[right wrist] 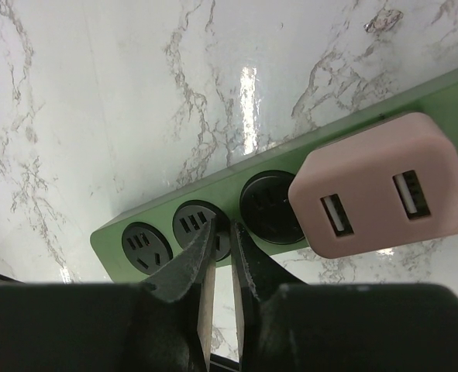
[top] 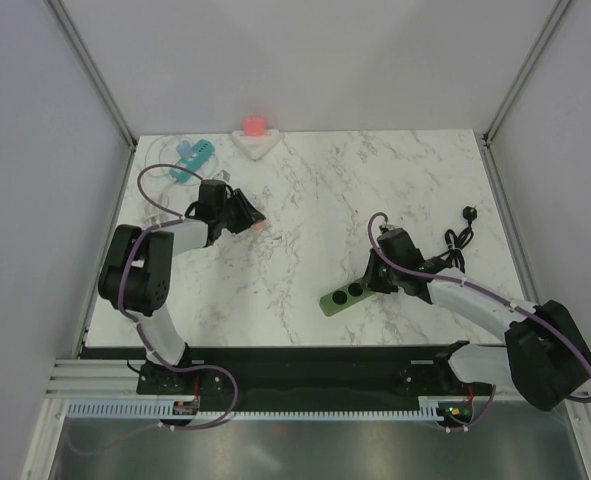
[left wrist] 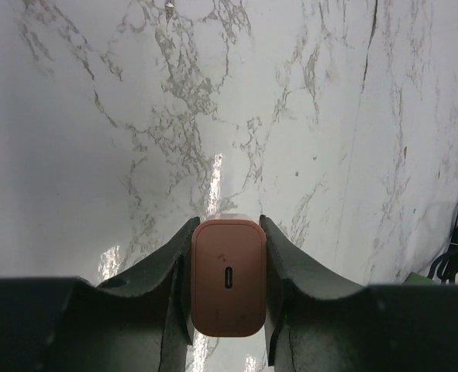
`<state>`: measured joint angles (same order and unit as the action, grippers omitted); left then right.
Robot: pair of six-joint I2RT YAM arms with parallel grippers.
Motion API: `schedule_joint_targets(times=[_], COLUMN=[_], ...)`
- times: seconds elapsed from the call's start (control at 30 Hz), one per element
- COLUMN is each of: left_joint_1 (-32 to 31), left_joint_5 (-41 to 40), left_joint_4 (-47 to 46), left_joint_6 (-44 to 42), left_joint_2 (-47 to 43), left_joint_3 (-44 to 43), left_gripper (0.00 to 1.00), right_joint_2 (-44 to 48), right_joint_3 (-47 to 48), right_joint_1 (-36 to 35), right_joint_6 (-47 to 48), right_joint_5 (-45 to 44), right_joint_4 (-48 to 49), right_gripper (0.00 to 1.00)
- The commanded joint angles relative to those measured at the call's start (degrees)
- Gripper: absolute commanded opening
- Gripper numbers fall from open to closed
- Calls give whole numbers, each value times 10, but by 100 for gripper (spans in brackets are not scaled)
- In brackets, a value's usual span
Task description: Pull the plug off the socket
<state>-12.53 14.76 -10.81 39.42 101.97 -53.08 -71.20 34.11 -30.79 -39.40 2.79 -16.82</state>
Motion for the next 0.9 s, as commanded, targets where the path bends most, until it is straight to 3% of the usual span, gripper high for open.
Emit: schedule_joint_targets(times=[0.0,0.17,0.3,0.6,0.73,0.87], left_joint_1=[3,4,4,2,-13,-55], left_joint_5=[28,16,-17,-229,-219,-182], left_joint_4=[-26,-26,19,230,229,181], left_joint_6=[3,-11,-34,-11,-22,-44], left_joint_2=[19,20,4,-117,-181,-232], left_joint_3=[-29,-34,-48,-91,-74,-39], left_gripper=[23,57,68,76,75,63], right_joint_2=[-13,-13,-16,-25,-15,17], right_joint_3=[-31,-37,-43,-34,-19,14], right_joint_1=[-6,-7,-7,-7,-7,-7], right_joint_6=[9,8,8,6,6,10], right_joint_5=[1,5,6,14,24,16], right_joint_4=[-63,-56,-52,-44,-53,-80], right_gripper=[21,22,22,22,22,24])
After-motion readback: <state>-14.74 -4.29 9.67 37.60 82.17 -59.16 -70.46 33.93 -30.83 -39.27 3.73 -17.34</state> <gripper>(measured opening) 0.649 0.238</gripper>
